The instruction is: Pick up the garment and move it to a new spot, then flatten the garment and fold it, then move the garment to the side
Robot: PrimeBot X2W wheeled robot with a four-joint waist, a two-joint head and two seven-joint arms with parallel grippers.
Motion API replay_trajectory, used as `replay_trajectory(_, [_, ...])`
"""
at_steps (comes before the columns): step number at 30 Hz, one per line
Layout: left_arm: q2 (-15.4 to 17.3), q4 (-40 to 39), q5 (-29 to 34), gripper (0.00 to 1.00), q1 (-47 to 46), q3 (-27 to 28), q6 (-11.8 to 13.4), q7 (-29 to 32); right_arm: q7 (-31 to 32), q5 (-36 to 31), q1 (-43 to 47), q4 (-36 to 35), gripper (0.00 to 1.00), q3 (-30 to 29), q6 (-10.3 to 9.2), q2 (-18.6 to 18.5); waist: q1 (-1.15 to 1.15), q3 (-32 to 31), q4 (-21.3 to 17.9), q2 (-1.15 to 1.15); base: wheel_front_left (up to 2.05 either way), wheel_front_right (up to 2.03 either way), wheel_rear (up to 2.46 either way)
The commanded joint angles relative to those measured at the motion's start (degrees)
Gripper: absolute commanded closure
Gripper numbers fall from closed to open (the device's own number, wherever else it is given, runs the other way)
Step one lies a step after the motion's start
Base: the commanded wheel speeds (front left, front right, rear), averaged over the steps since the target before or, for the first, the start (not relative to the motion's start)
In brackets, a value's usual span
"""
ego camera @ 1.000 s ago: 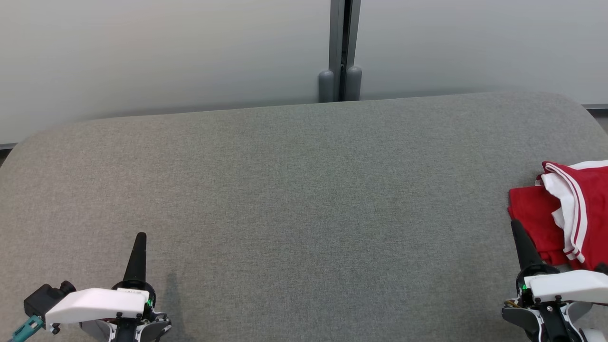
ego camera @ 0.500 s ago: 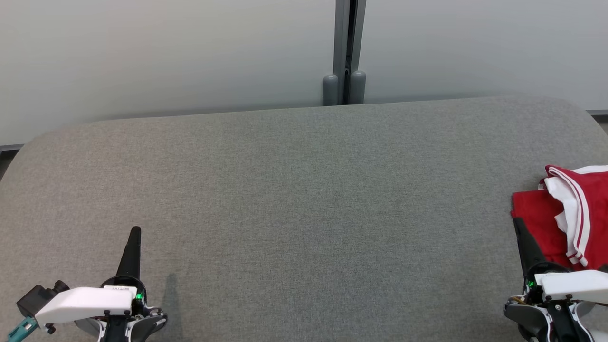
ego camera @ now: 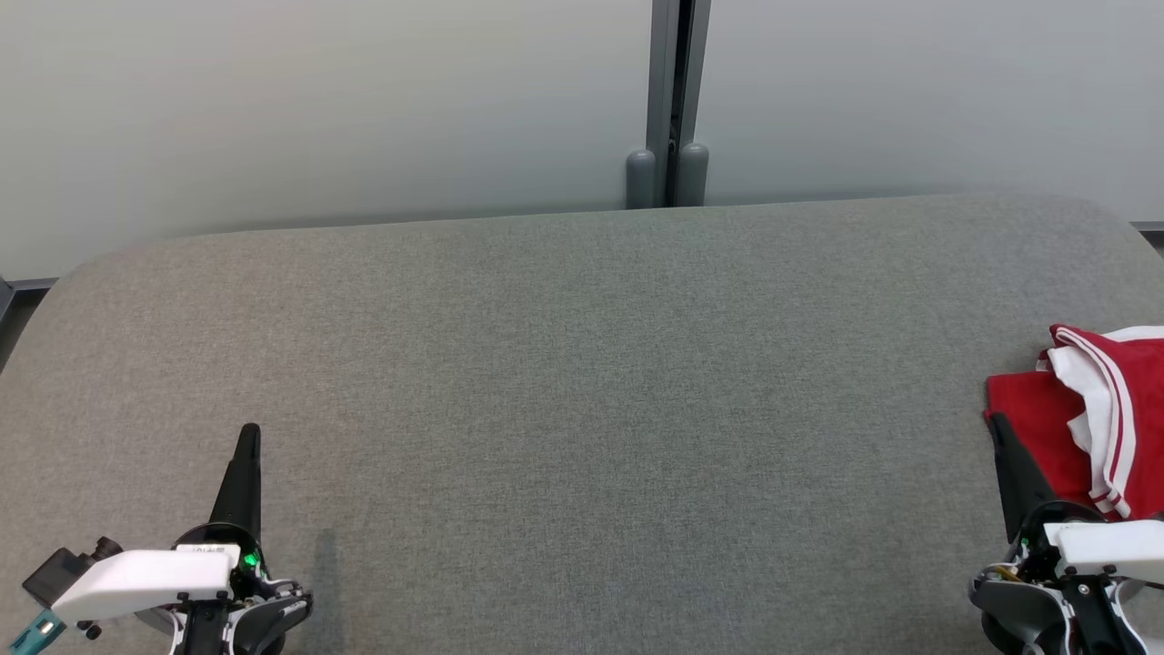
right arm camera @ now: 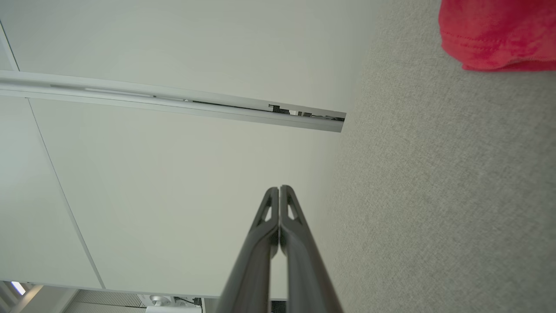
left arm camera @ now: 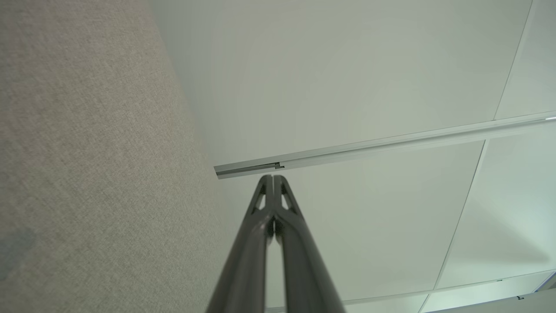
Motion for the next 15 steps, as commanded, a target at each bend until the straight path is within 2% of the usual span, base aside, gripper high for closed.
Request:
replay_trajectory(1, [0.3,-0.5,-1.0,1.0,-1.1,0.4,-0.4,0.2,0.4,1.1,0.5,-0.6,1.0,-0.3,0.02,-0.6,0.0,-0.1,0.1,0.0,0.0,0.0,0.0])
replay_trajectory(15, [0.4,-1.5,-6.6,1.0,-1.0,1.3,-1.4,1.8,1.9,7.3,1.0,-1.8,1.0,-0.8,0.02,-0.6,0.0,-0.7,0.7,0.0,0.0,0.0,0.0])
